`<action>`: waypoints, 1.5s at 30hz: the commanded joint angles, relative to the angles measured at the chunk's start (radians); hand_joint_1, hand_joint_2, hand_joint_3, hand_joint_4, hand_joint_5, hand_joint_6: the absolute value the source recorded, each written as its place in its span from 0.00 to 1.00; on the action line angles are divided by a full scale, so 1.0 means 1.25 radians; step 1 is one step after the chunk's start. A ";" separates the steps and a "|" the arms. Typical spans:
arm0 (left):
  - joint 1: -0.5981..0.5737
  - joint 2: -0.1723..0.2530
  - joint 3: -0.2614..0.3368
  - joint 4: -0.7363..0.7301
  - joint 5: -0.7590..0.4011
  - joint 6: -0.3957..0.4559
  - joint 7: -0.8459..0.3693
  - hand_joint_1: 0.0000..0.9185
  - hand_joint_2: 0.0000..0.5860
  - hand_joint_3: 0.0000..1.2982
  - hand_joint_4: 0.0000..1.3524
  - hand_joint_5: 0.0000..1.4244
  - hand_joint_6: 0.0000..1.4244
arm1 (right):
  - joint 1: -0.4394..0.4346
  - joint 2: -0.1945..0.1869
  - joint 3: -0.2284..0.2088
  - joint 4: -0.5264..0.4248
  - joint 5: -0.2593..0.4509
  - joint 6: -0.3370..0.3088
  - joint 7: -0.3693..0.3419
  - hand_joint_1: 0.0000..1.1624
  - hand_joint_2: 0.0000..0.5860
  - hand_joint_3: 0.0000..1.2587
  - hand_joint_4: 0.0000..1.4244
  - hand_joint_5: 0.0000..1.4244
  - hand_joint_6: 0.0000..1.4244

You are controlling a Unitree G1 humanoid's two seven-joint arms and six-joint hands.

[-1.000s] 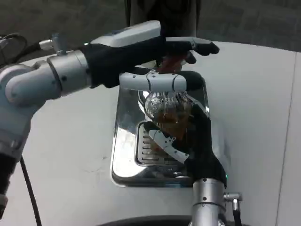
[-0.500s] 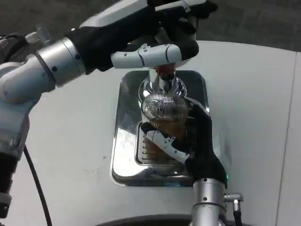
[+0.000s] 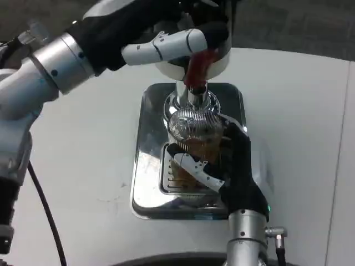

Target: Grasp the cup under the faucet to collect the drink, then remove the cup.

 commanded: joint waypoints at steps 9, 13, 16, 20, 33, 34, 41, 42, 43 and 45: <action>-0.023 0.004 0.035 -0.040 -0.035 0.004 0.033 0.00 0.26 0.17 0.15 0.21 0.18 | 0.030 0.040 -0.006 -0.062 -0.005 -0.011 -0.008 0.67 0.44 0.43 0.46 0.43 0.31; -0.018 0.003 0.045 -0.062 -0.043 0.012 0.035 0.00 0.26 0.17 0.15 0.21 0.18 | 0.045 0.040 -0.005 -0.086 -0.008 -0.009 -0.006 0.67 0.44 0.43 0.46 0.43 0.31; -0.015 0.002 0.051 -0.074 -0.047 0.018 0.037 0.00 0.26 0.17 0.15 0.22 0.18 | 0.053 0.039 -0.006 -0.101 -0.007 -0.007 -0.002 0.67 0.44 0.44 0.47 0.44 0.31; -0.011 0.002 0.058 -0.086 -0.051 0.025 0.038 0.00 0.26 0.17 0.16 0.22 0.18 | 0.068 0.035 -0.002 -0.126 -0.012 -0.004 0.002 0.67 0.44 0.45 0.47 0.44 0.31; -0.005 0.008 0.072 -0.103 -0.060 0.035 0.035 0.00 0.27 0.20 0.18 0.23 0.20 | 0.105 0.021 0.007 -0.174 -0.016 0.012 0.028 0.67 0.42 0.47 0.50 0.47 0.33; -0.006 0.008 0.072 -0.103 -0.060 0.035 0.035 0.00 0.27 0.20 0.18 0.23 0.20 | 0.109 0.018 0.008 -0.181 -0.018 0.014 0.029 0.67 0.42 0.47 0.50 0.48 0.33; -0.004 0.007 0.080 -0.113 -0.067 0.038 0.043 0.00 0.27 0.20 0.18 0.24 0.20 | 0.153 0.003 0.002 -0.235 -0.017 0.019 0.043 0.68 0.42 0.49 0.51 0.49 0.33; -0.003 0.007 0.081 -0.115 -0.068 0.039 0.044 0.00 0.27 0.20 0.18 0.24 0.20 | 0.161 0.000 0.003 -0.242 -0.019 0.020 0.049 0.68 0.42 0.49 0.51 0.49 0.33; -0.003 0.007 0.083 -0.116 -0.069 0.039 0.046 0.00 0.27 0.20 0.18 0.24 0.20 | 0.170 -0.004 0.003 -0.248 -0.020 0.020 0.052 0.68 0.42 0.49 0.51 0.49 0.33; -0.001 0.009 0.085 -0.119 -0.069 0.041 0.047 0.00 0.27 0.20 0.18 0.24 0.20 | 0.185 -0.008 0.002 -0.257 -0.020 0.020 0.059 0.68 0.42 0.49 0.51 0.50 0.33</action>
